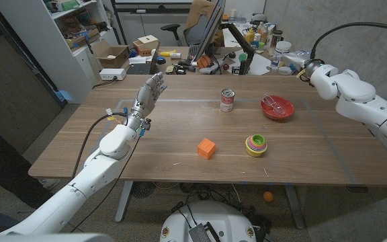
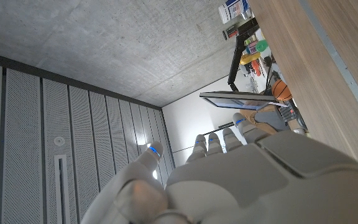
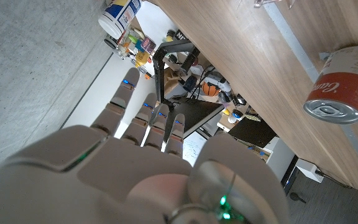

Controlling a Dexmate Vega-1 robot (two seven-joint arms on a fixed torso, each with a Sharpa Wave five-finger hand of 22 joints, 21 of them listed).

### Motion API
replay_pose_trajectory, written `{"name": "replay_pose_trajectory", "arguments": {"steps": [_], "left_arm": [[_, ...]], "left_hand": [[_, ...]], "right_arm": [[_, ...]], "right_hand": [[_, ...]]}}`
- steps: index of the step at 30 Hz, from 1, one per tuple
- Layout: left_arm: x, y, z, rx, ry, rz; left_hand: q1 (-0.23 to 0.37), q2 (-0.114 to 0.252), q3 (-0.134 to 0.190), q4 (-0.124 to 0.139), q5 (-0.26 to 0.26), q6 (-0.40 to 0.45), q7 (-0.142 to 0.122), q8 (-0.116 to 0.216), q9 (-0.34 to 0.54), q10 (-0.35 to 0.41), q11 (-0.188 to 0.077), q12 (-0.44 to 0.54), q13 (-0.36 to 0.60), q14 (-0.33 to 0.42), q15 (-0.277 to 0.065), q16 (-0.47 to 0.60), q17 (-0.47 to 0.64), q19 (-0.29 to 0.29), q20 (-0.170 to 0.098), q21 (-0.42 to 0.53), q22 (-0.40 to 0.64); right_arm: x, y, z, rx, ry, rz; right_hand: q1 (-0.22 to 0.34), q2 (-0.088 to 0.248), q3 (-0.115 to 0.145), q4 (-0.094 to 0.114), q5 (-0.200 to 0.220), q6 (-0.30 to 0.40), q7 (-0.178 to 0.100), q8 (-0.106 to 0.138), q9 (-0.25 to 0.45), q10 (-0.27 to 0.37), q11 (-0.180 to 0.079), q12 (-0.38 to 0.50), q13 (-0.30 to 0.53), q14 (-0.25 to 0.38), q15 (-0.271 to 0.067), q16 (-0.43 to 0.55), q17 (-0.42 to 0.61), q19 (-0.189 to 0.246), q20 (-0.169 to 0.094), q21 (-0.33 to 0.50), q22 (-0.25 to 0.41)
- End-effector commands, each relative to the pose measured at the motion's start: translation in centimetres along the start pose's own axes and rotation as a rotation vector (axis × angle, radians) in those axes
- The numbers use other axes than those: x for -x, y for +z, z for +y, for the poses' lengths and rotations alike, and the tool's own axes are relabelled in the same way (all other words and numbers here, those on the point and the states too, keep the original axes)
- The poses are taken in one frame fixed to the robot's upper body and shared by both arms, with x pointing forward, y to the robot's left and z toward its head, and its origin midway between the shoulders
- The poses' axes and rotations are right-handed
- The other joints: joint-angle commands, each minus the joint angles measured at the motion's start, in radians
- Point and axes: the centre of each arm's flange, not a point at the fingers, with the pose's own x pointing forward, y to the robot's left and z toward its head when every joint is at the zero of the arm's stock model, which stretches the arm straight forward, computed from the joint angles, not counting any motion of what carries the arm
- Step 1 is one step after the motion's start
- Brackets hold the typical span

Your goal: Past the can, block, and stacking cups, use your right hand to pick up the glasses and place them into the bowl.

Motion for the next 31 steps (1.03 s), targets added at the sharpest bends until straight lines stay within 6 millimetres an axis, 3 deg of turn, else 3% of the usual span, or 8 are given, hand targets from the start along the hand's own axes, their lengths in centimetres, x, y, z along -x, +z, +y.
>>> {"name": "replay_pose_trajectory", "arguments": {"steps": [1,3,9,21,31], "left_arm": [[0.7,0.1,0.7,0.002,-0.009,0.003],[0.7,0.2,0.9,0.001,-0.015,0.005],[1.0,0.6,2.4,-0.005,-0.038,0.007],[2.6,0.0,5.3,0.008,-0.072,0.02],[3.3,-1.6,6.6,0.037,-0.06,0.044]], "left_hand": [[0.002,0.108,0.006,0.004,0.002,0.007,-0.004,0.001,0.001,-0.005,0.003,0.002,0.004,-0.004,0.003,0.003,0.003,0.009,0.003,-0.002,0.004],[0.002,0.108,0.006,0.004,0.002,0.008,-0.006,0.002,0.001,-0.005,0.003,0.002,0.004,-0.004,0.003,0.003,0.003,0.009,0.004,-0.002,0.004],[0.002,0.108,0.006,0.004,0.002,0.009,-0.007,0.002,0.001,-0.007,0.001,0.001,0.004,-0.004,0.004,0.003,0.003,0.009,0.005,-0.003,0.004],[0.001,0.109,0.006,0.004,0.002,0.01,-0.006,0.001,0.002,-0.006,0.001,0.001,0.004,-0.004,0.004,0.003,0.003,0.009,0.005,-0.003,0.004],[0.001,0.109,0.006,0.004,0.002,0.01,-0.005,0.001,0.002,-0.006,0.001,0.001,0.004,-0.005,0.003,0.002,0.003,0.009,0.005,-0.004,0.004]], "right_arm": [[0.4,0.2,-0.8,-0.024,-0.023,0.02],[0.5,0.3,-1.0,-0.017,-0.033,0.03],[1.1,0.7,-2.1,-0.02,-0.094,0.07],[2.5,3.6,-3.4,-0.03,-0.156,0.117],[1.3,5.8,-2.7,-0.031,-0.146,0.084]], "right_hand": [[-0.012,0.003,0.005,0.0,0.0,0.008,-0.008,0.005,0.003,0.004,-0.006,0.004,0.0,-0.011,-0.112,0.002,-0.002,-0.003,0.007,-0.004,0.004],[-0.021,0.002,0.007,-0.001,0.0,0.021,-0.016,0.01,0.002,0.01,-0.024,0.009,-0.004,-0.015,-0.113,0.006,-0.008,-0.006,0.017,-0.014,0.003],[-0.032,0.003,0.012,-0.002,0.0,0.046,-0.02,0.017,0.002,0.031,-0.029,0.017,-0.009,-0.015,-0.123,0.01,-0.018,-0.014,0.029,-0.028,0.002],[-0.046,0.005,0.023,-0.003,-0.001,0.068,-0.018,0.021,0.0,0.067,-0.008,0.028,-0.017,0.011,-0.128,0.023,-0.035,-0.018,0.014,-0.048,0.002],[-0.05,0.006,0.028,-0.004,-0.001,0.07,-0.016,0.019,0.0,0.07,-0.005,0.028,-0.019,0.017,-0.128,0.025,-0.041,-0.012,0.013,-0.052,0.003]]}}
